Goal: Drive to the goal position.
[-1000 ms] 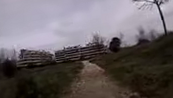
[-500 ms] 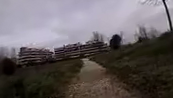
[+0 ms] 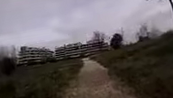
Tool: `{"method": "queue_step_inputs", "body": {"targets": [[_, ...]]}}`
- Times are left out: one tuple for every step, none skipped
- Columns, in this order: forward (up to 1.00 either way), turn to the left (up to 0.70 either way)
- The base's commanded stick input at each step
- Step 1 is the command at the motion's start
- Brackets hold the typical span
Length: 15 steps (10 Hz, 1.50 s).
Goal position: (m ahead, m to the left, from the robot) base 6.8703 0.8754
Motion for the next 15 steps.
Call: {"method": "queue_step_inputs", "body": {"targets": [[0.50,0.00],[0.50,0.00],[0.50,0.00],[0.50,0.00],[0.50,0.00],[0.50,0.00],[0.50,0.00],[0.50,0.00],[0.50,0.00],[0.50,0.00],[0.50,0.00],[0.50,0.00],[0.50,0.00],[0.50,0.00],[0.50,0.00]]}}
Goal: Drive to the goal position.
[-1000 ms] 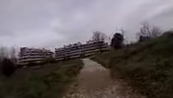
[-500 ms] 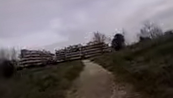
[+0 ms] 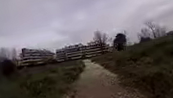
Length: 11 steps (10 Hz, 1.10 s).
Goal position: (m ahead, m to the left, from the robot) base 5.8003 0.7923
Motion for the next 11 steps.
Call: {"method": "queue_step_inputs", "body": {"targets": [[0.50,0.00],[0.50,0.00],[0.50,0.00],[0.50,0.00],[0.50,0.00],[0.50,0.00],[0.50,0.00],[0.50,0.00],[0.50,0.00],[0.50,0.00],[0.50,0.00]]}}
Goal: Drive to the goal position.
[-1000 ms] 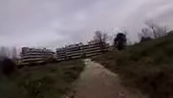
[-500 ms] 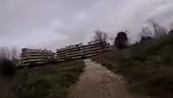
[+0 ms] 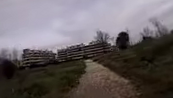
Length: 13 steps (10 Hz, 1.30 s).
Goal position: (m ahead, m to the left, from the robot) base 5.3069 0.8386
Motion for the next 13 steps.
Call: {"method": "queue_step_inputs", "body": {"targets": [[0.50,0.00],[0.50,0.00],[0.50,0.00],[0.50,0.00],[0.50,0.00],[0.50,0.00],[0.50,-0.21],[0.50,-0.39],[0.50,-0.25],[0.50,0.00],[0.50,0.00],[0.50,0.00],[0.50,0.00]]}}
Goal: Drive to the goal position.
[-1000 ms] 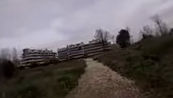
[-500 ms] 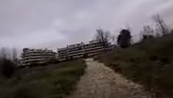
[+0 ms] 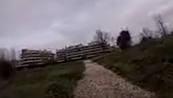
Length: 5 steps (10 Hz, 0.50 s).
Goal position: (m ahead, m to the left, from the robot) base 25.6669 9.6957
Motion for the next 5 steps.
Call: {"method": "queue_step_inputs", "body": {"targets": [[0.50,0.00],[0.50,0.00],[0.50,0.00],[0.50,0.00],[0.50,0.00]]}}
